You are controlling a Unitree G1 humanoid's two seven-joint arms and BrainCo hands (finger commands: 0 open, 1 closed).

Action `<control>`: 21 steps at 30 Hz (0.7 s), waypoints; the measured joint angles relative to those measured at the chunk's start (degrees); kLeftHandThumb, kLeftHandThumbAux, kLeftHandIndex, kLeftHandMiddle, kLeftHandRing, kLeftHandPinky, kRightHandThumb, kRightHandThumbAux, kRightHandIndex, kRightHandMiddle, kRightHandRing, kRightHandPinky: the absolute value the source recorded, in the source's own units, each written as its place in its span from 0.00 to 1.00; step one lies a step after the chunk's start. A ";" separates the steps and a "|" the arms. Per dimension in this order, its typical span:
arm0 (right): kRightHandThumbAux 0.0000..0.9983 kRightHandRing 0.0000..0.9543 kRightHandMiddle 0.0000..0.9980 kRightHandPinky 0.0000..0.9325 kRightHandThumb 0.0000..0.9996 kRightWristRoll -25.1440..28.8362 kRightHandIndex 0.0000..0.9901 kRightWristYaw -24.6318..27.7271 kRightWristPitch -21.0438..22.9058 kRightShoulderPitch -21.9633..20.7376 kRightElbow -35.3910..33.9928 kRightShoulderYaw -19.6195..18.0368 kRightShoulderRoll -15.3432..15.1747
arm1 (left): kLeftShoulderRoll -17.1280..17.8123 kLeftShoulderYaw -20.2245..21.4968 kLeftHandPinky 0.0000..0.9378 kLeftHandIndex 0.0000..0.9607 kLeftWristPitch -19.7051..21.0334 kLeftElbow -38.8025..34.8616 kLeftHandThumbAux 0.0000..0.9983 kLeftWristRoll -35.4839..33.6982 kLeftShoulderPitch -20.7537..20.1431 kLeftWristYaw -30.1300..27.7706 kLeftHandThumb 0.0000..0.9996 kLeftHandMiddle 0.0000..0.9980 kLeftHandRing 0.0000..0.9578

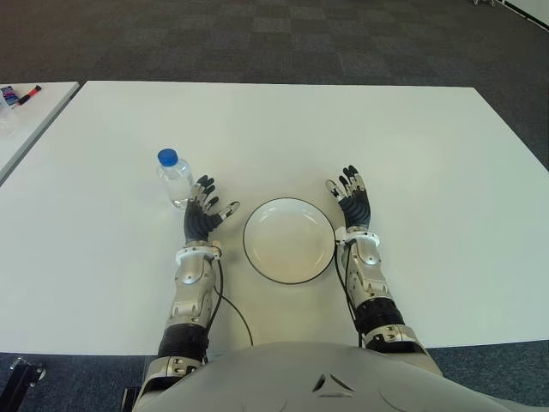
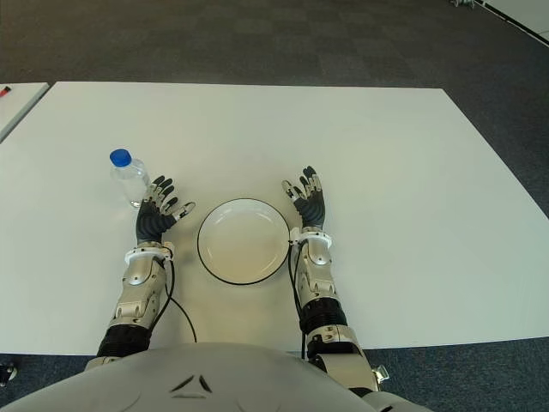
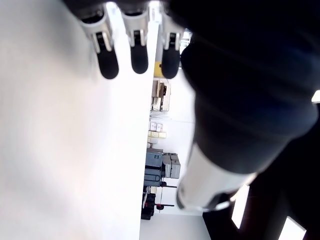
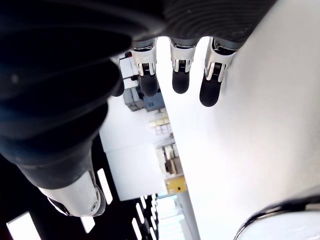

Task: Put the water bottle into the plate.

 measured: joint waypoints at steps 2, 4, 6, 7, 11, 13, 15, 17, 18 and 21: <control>0.79 0.04 0.06 0.08 0.01 0.00 0.04 0.00 0.00 0.00 0.00 -0.01 0.00 | 0.00 0.00 0.15 0.13 0.00 0.00 1.00 0.00 0.00 0.00 0.02 0.14 0.12; 0.79 0.04 0.05 0.08 0.01 0.01 0.04 0.00 0.00 0.00 0.00 -0.02 0.00 | 0.00 0.00 0.15 0.13 0.01 -0.01 1.00 0.00 0.00 0.00 0.01 0.14 0.12; 0.79 0.04 0.05 0.08 0.01 0.01 0.04 0.00 0.00 0.00 0.00 -0.03 0.00 | 0.00 0.00 0.15 0.13 0.01 -0.02 1.00 -0.01 0.00 0.00 0.01 0.14 0.12; 0.79 0.04 0.05 0.08 0.01 0.02 0.04 0.00 0.00 0.00 -0.01 -0.04 0.00 | 0.00 0.00 0.15 0.13 0.02 -0.02 1.00 0.00 0.00 0.00 0.01 0.14 0.12; 0.79 0.04 0.05 0.08 0.02 0.04 0.04 0.00 0.00 0.00 -0.01 -0.05 0.00 | 0.00 0.00 0.16 0.13 0.09 -0.07 1.00 -0.02 0.01 0.00 0.00 0.14 0.12; 0.79 0.04 0.05 0.08 0.02 0.05 0.04 0.00 0.00 0.00 -0.01 -0.06 0.00 | 0.00 0.01 0.16 0.14 0.10 -0.08 1.00 -0.03 0.01 0.00 0.00 0.15 0.13; 0.79 0.04 0.05 0.08 0.02 0.06 0.04 0.00 0.00 0.00 -0.01 -0.06 0.00 | 0.00 0.01 0.16 0.14 0.11 -0.08 1.00 -0.03 0.01 0.00 0.00 0.15 0.13; 0.79 0.04 0.05 0.08 0.02 0.07 0.04 0.00 0.00 0.00 -0.01 -0.07 0.00 | 0.00 0.01 0.16 0.14 0.11 -0.09 1.00 -0.04 0.01 0.00 0.00 0.15 0.13; 0.79 0.04 0.05 0.08 0.02 0.07 0.04 0.00 0.00 0.00 -0.01 -0.07 0.00 | 0.00 0.01 0.16 0.14 0.11 -0.09 1.00 -0.04 0.01 0.00 0.01 0.15 0.13; 0.79 0.04 0.05 0.08 0.02 0.08 0.04 0.00 0.00 -0.01 0.02 -0.10 0.00 | 0.00 0.01 0.16 0.14 0.11 -0.12 1.00 -0.02 0.03 0.00 0.01 0.15 0.13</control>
